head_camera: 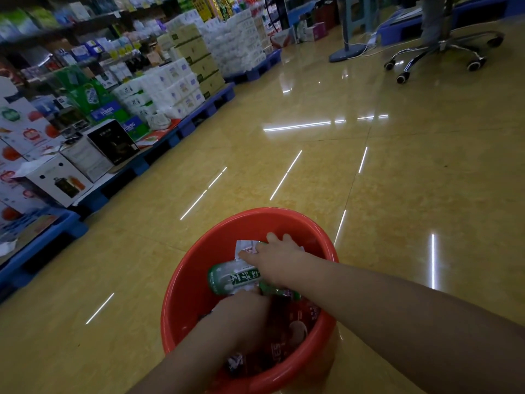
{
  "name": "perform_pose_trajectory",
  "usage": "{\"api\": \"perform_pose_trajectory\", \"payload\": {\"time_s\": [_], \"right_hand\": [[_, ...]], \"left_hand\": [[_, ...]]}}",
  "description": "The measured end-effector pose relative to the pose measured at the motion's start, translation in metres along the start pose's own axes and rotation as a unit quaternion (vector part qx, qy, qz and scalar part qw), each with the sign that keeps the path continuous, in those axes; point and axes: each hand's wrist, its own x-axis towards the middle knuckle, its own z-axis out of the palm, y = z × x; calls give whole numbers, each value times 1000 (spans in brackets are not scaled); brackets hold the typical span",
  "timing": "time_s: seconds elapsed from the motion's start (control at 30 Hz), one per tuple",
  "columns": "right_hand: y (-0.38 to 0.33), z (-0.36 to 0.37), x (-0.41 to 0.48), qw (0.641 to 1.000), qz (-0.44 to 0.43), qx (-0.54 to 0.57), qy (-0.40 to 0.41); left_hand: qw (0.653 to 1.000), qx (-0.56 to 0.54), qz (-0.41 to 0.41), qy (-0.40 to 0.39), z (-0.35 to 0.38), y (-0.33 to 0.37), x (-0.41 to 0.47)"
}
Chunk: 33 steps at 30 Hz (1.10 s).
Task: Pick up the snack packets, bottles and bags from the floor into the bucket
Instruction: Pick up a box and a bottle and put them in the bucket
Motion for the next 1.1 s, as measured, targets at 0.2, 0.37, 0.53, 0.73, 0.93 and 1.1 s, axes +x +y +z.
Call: {"api": "perform_pose_trajectory", "payload": {"time_s": [0.2,0.37,0.53,0.73,0.93,1.1], "right_hand": [[13,-12,-9,997,0,67,42],[17,-20,-16,997,0,62,51],[23,-24,-19,995,0,71,74],[30,-33,-28,990,-16,58,130],[40,-48,-44,980,-30,47,190],[53,-56,-60,975,-30,52,215]], "left_hand": [[999,-17,-11,41,-34,-18,-16],[997,-11,-14,73,-51,-27,-18],[995,-2,-37,89,-62,-28,-21],[991,-13,-56,123,-71,-33,-28],[973,-53,-75,212,-82,-42,-34],[953,-74,-77,285,-94,-39,-34]]}}
